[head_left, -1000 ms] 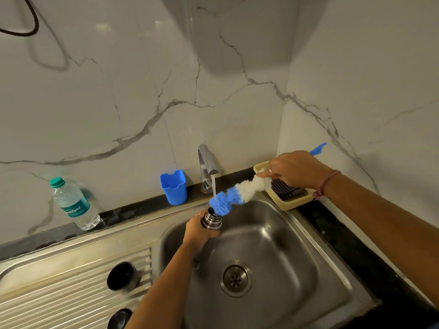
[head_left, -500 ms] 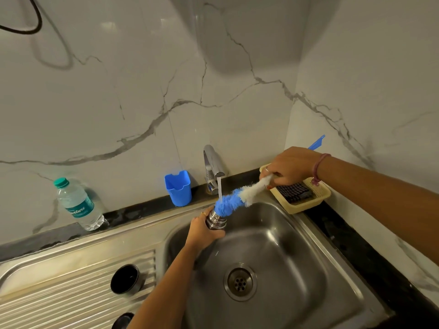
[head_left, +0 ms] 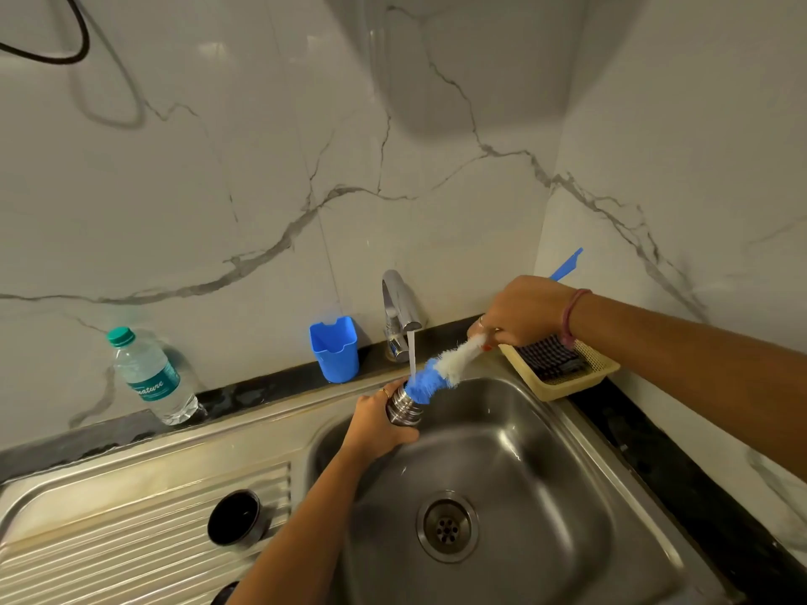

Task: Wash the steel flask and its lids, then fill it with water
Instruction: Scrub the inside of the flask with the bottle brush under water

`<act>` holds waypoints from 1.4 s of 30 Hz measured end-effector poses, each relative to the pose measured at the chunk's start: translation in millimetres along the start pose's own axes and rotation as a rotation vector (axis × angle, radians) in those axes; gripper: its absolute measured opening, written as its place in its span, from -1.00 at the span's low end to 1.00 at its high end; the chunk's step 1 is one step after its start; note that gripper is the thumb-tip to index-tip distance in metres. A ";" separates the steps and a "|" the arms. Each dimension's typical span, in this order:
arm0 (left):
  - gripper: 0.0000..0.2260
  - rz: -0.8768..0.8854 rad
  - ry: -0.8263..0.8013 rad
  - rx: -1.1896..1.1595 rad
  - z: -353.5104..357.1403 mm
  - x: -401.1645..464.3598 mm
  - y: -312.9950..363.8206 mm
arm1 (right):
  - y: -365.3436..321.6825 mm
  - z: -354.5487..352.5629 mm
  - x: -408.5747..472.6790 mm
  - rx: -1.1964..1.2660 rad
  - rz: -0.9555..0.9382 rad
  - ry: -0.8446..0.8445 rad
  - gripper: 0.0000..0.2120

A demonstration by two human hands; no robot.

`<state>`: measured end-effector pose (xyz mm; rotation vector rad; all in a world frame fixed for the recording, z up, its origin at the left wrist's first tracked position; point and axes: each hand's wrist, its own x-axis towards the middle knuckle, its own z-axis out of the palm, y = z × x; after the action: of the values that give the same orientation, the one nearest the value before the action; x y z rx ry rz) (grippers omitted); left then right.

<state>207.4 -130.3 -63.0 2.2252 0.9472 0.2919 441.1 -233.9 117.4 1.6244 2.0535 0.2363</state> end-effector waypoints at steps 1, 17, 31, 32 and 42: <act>-0.29 0.001 0.003 -0.001 -2.0 -0.3 0.5 | -1.7 2.9 0.5 -0.097 -0.037 0.059 -0.72; -0.38 0.044 -0.018 0.033 -6.4 5.8 16.9 | -36.6 1.9 45.6 0.193 0.050 -0.179 -0.60; -0.32 -0.007 0.004 0.028 3.1 1.3 8.8 | -36.0 9.0 66.8 0.248 0.003 -0.258 -0.59; -0.31 -0.010 0.010 0.032 5.6 0.6 8.9 | -35.7 7.9 71.0 0.382 0.033 -0.337 -0.58; -0.39 -0.067 0.053 -0.017 3.5 -0.2 9.1 | -45.5 0.2 66.7 -0.233 -0.169 0.001 -0.75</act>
<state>213.8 -136.7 -59.4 2.1746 1.0410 0.3283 391.6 -183.1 78.9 1.3054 2.0640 0.4004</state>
